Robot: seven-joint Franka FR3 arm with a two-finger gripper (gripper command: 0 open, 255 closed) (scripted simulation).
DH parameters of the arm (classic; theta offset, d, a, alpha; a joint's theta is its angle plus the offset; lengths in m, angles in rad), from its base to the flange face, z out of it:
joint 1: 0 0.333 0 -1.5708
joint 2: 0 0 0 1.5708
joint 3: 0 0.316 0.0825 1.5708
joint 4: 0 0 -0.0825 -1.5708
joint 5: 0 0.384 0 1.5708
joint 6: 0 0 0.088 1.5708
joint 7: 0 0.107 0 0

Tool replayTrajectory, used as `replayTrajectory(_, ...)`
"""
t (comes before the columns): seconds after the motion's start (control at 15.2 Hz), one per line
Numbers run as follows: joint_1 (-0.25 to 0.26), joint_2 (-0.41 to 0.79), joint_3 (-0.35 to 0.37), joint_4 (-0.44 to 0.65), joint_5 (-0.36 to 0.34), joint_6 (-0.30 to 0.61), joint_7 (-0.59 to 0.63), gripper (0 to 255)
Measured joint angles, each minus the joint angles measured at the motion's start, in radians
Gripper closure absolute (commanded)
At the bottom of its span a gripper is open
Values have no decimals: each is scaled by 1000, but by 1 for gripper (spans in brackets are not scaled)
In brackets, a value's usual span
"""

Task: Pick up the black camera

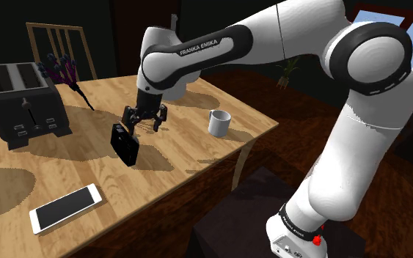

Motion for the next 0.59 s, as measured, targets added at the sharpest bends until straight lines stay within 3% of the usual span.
replayTrajectory(0.26,29,133,12,109,-12,28,26,0)
replayTrajectory(0.59,39,193,11,121,-20,77,25,0)
